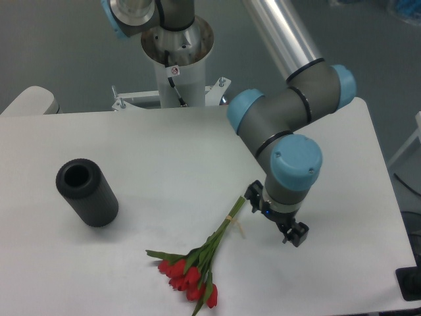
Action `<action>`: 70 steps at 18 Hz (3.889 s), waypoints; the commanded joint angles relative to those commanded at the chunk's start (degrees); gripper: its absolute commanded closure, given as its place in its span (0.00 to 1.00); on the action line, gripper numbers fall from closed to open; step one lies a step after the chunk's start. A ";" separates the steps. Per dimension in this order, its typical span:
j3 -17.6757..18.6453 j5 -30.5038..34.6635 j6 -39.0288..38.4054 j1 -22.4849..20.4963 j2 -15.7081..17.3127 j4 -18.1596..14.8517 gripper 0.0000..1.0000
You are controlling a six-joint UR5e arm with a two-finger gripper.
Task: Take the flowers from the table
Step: 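Move the gripper down and over to the green tulip stems, then close the gripper around the tulip stems, then lift the gripped red tulips up off the table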
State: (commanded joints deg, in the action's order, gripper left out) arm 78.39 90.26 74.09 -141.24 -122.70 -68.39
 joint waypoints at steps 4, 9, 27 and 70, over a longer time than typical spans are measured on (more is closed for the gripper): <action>4.22 0.09 -0.52 1.49 0.18 4.13 0.00; 6.16 -0.09 -6.75 2.98 0.09 5.37 0.00; 11.26 0.35 -20.30 6.42 -2.20 17.41 0.56; -12.12 0.70 0.70 -1.40 -3.87 -6.06 0.88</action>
State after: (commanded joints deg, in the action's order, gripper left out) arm 66.27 90.97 74.79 -142.65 -126.56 -74.45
